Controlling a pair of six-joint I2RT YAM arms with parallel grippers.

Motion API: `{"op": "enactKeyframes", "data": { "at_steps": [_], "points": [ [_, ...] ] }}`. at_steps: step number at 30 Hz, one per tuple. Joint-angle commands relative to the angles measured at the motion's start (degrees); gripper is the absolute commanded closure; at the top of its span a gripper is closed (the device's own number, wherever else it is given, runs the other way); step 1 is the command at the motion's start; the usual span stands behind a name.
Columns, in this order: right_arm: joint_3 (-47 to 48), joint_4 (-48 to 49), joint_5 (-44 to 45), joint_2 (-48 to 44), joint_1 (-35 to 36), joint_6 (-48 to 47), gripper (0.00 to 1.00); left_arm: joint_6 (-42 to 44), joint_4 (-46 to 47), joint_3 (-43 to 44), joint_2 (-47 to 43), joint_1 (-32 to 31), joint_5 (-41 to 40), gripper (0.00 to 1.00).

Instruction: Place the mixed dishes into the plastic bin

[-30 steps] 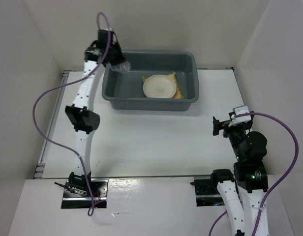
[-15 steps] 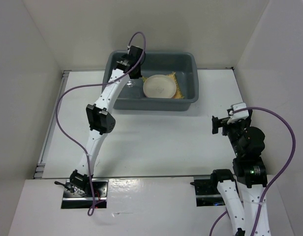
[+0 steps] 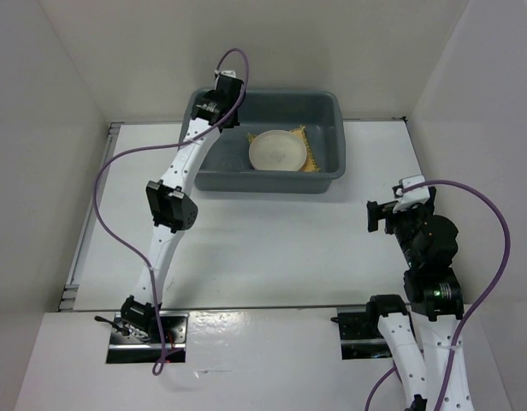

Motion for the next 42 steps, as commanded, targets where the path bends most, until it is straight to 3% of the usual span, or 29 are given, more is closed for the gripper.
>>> {"op": "enactKeyframes", "data": {
  "at_steps": [1, 16, 19, 24, 27, 36, 41, 42],
  "points": [
    [0.01, 1.50, 0.50, 0.91, 0.50, -0.34, 0.01, 3.56, 3.56, -2.01, -2.50, 3.15, -0.47, 1.00],
    [0.01, 1.50, 1.02, 3.10, 0.50, -0.34, 0.01, 5.51, -0.22, -2.55, 7.07, 4.82, 6.23, 0.97],
    [0.01, 1.50, 1.55, 3.11, 0.50, -0.34, 0.01, 5.51, -0.75, -2.55, 7.08, 4.82, 6.94, 0.87],
    [-0.52, 1.50, 2.08, 3.63, -0.20, -0.34, 0.01, 2.96, -4.26, -0.18, 4.19, 4.82, 4.13, 0.31],
    [-0.52, 1.50, 2.08, 3.63, -0.20, -0.34, 0.01, -0.03, -5.06, 0.62, 0.16, 4.03, 0.02, 0.19],
    [0.17, 0.88, 0.15, 4.95, -0.73, -2.54, 0.01, -11.28, -15.59, 2.30, -17.94, 2.28, -4.75, 0.14],
    [1.50, -2.36, -4.50, 2.06, -0.73, -5.60, 0.01, -10.59, -18.42, -8.32, -27.27, -1.23, -4.32, 0.14],
    [2.11, -3.07, -6.25, 0.75, -0.73, -6.31, 0.01, -9.53, -16.59, -19.05, -31.47, -2.02, -4.31, 0.14]
  ]
}}
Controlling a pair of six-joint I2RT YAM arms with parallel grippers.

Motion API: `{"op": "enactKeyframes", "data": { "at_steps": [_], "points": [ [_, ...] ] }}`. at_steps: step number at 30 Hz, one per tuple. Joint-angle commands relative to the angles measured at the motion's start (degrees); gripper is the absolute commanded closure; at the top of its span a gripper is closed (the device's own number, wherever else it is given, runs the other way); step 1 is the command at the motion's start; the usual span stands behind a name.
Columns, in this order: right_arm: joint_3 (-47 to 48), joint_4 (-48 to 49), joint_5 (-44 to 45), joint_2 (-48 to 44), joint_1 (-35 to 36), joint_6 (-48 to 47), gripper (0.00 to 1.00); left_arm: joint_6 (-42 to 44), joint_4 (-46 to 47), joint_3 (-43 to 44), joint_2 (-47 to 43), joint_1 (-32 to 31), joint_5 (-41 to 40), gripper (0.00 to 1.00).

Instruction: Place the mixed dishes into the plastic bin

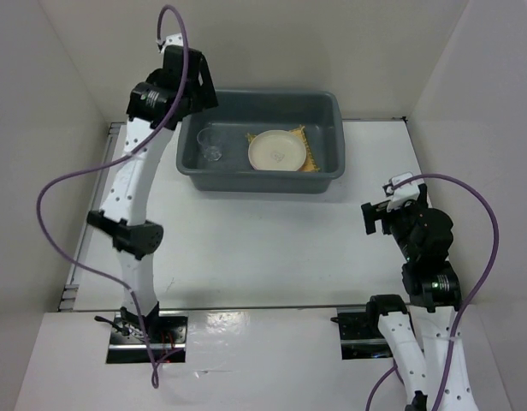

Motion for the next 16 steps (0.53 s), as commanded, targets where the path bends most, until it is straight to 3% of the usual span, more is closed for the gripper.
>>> {"op": "enactKeyframes", "data": {
  "at_steps": [1, 3, 4, 5, 9, 13, 15, 16],
  "points": [
    [2.11, -1.50, -5.15, -2.74, -0.29, -3.54, 0.01, 0.79, -0.30, -20.23, -7.19, -3.53, -1.27, 0.14],
    [2.11, -2.03, -5.85, -3.27, -0.29, -3.54, 0.01, 2.72, 16.02, -40.61, -22.81, -4.16, 2.48, 0.14],
    [2.11, -2.03, -5.86, -3.27, -0.29, -4.15, 0.01, 2.73, 21.38, -58.46, -28.61, -3.47, 4.94, 0.14],
    [2.11, -2.03, -6.38, -3.27, -0.29, -4.16, 0.01, 2.73, 28.92, -65.34, -39.11, -3.46, 9.31, 0.11],
    [2.11, -2.56, -7.70, -3.80, -0.29, -4.69, 0.01, 3.69, 31.90, -82.08, -52.91, -1.79, 8.31, 0.08],
    [1.59, -2.56, -6.23, -3.80, -0.29, -3.90, 0.01, 6.42, 31.72, -92.70, -64.57, -1.79, -1.00, 0.08],
    [1.59, -1.94, -5.51, -3.80, -0.29, -3.37, 0.01, 6.42, 33.99, -97.64, -71.17, -3.46, -6.08, 0.03],
    [1.59, -1.94, -5.51, -3.80, -0.29, -3.37, 0.01, 7.29, 38.18, -104.01, -79.65, -3.98, -7.33, 0.01]
  ]
}}
